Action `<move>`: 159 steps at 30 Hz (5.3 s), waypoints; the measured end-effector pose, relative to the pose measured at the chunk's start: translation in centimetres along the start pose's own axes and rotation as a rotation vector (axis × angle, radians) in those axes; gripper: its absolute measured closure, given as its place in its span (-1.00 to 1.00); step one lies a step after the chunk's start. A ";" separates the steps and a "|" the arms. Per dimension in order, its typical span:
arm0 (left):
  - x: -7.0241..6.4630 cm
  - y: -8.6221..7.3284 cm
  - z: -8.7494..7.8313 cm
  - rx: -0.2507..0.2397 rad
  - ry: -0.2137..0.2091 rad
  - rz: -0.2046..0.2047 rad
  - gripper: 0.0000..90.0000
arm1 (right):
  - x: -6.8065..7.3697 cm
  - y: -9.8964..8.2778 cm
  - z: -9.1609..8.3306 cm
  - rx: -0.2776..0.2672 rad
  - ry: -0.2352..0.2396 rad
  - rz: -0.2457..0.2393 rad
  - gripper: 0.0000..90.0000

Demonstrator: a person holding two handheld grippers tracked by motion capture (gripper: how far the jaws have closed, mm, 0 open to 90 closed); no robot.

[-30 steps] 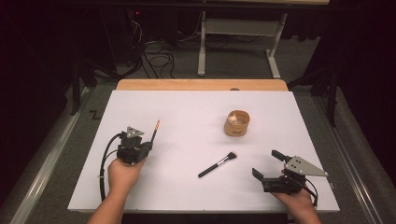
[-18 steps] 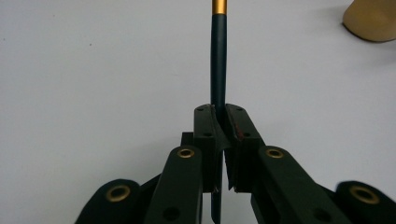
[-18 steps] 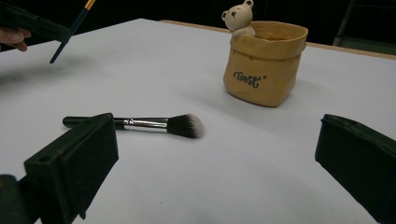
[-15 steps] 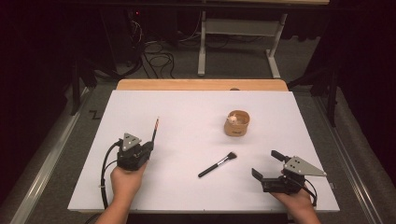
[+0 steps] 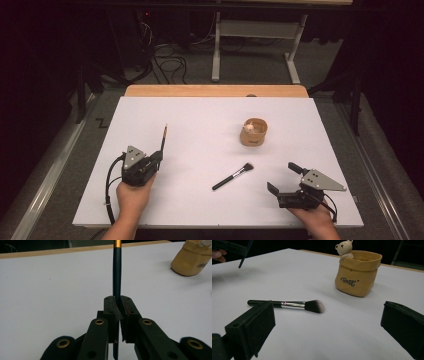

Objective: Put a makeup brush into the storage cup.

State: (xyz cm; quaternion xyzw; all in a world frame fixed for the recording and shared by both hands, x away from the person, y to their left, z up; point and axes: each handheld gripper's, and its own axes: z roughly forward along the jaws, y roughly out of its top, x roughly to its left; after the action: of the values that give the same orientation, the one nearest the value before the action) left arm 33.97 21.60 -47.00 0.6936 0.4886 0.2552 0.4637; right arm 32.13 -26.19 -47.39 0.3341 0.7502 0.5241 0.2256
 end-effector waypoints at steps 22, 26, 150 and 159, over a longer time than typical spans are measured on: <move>-0.9 -0.3 -0.9 -0.139 -0.099 0.057 0.87 | -0.2 -0.2 -0.5 -0.005 -0.009 -0.002 -0.99; -1.2 -0.2 -1.0 -0.150 -0.131 0.069 0.87 | -0.2 -0.2 -0.4 -0.007 -0.012 -0.005 -0.99; -13.2 -0.2 1.2 -0.145 -0.465 0.207 0.87 | 7.0 7.7 6.3 -0.129 0.322 0.057 0.22; -13.2 -0.3 1.2 -0.156 -0.465 0.197 0.87 | 6.7 7.3 6.5 -0.130 0.359 0.113 0.43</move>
State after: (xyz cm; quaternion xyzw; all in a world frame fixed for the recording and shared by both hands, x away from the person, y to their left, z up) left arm 29.65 9.06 -46.48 0.7400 0.2780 0.1696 0.5886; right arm 34.07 -15.44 -42.72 0.2615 0.7231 0.6344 0.0797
